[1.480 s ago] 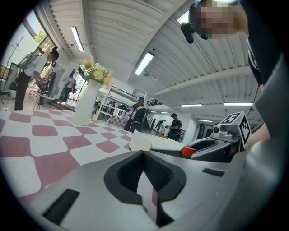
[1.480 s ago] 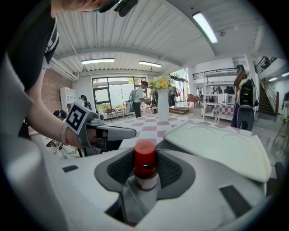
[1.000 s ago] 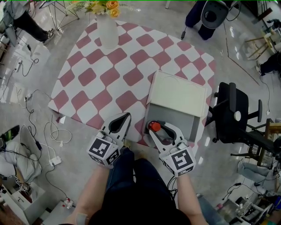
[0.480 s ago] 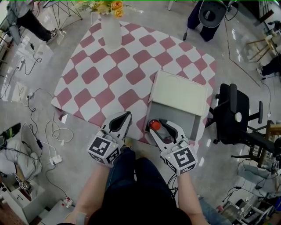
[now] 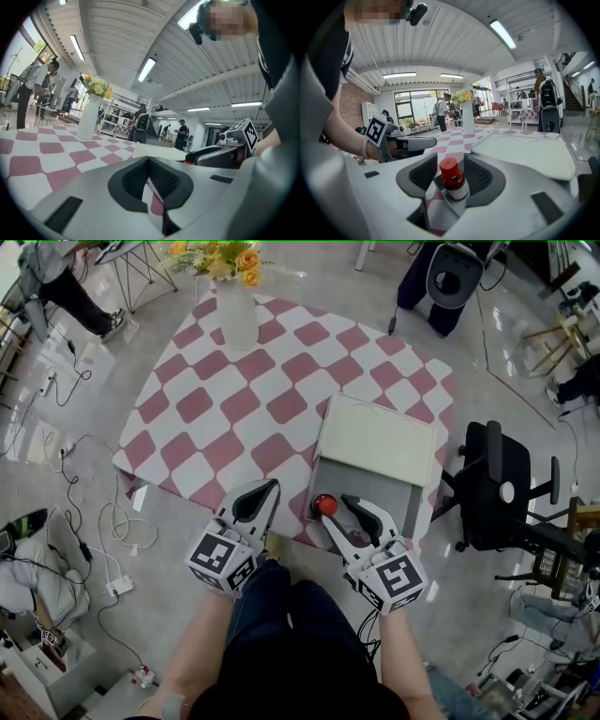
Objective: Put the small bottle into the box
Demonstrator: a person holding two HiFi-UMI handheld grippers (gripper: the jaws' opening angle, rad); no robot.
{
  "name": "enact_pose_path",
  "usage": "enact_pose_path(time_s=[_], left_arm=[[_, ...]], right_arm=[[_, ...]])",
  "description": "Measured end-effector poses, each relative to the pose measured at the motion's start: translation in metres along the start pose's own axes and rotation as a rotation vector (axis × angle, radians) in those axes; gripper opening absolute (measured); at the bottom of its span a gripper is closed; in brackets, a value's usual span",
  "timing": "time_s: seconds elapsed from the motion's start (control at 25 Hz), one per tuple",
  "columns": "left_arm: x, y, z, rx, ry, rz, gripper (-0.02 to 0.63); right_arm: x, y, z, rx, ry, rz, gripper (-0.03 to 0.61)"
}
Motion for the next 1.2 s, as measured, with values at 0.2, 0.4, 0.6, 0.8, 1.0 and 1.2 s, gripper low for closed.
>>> enact_pose_path(time_s=[0.2, 0.4, 0.6, 0.8, 1.0, 1.2], left_arm=[[-0.005, 0.005, -0.002, -0.012, 0.003, 0.01, 0.002], [-0.012, 0.012, -0.004, -0.024, 0.011, 0.02, 0.002], [-0.018, 0.019, -0.006, -0.039, 0.013, 0.033, 0.001], [-0.025, 0.026, -0.01, -0.056, 0.017, 0.052, 0.002], [-0.031, 0.032, -0.011, -0.064, 0.016, 0.061, 0.001], [-0.038, 0.037, -0.013, -0.072, 0.012, 0.071, 0.002]], right_arm=[[-0.001, 0.004, -0.01, -0.03, -0.008, 0.005, 0.155], [-0.001, 0.009, -0.02, -0.053, -0.016, -0.004, 0.099], [0.0, 0.013, -0.029, -0.072, -0.021, -0.01, 0.067], [0.001, 0.016, -0.042, -0.091, -0.042, -0.011, 0.011], [-0.001, 0.022, -0.053, -0.123, -0.057, -0.007, 0.006], [-0.004, 0.029, -0.065, -0.166, -0.078, 0.012, 0.006]])
Point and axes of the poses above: the fingertips, and each gripper's own axes: z forward along the fingers, x to its left, y out of its top, the point moved 4 cm from there along -z, backward along the fingers
